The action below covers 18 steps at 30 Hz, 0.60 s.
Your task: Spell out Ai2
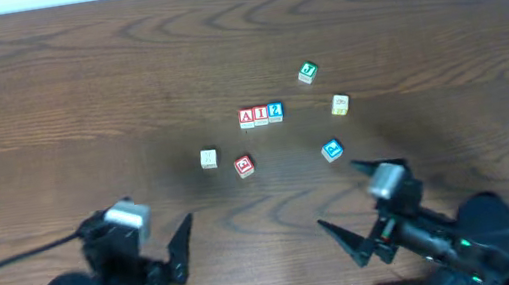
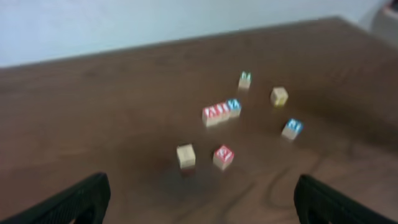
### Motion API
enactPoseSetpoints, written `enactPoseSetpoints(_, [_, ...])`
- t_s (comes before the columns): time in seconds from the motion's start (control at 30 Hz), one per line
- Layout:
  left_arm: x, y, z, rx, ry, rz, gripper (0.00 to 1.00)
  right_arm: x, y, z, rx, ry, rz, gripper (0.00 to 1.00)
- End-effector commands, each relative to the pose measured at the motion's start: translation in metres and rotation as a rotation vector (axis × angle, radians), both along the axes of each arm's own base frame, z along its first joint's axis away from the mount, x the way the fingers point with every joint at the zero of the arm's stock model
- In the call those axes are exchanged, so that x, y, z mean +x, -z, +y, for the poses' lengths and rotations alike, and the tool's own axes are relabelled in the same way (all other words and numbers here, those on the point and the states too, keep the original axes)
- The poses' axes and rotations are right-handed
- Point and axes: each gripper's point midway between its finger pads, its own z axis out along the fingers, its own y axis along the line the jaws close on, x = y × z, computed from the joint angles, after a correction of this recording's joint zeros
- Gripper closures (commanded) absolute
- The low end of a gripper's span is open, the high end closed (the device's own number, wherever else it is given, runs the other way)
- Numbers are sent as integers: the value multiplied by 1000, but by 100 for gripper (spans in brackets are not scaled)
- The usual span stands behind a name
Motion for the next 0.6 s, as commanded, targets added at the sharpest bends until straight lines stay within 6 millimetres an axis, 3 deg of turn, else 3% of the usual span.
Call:
enactPoseSetpoints(0.0, [6,-7,-12,-21,55,-82,5,0,31,4,-25,-21,45,1])
enactPoseSetpoints(0.13, [18,11,-7,-21,-7,-62,4,4,57,7,3,1,117,1])
enactPoseSetpoints(0.4, [28,91,-3,38,-67,89,5,2,107,10,5,3,215,1])
enactPoseSetpoints(0.57, [36,123,-8,14,-72,108,5,8,116,11,52,35,236,1])
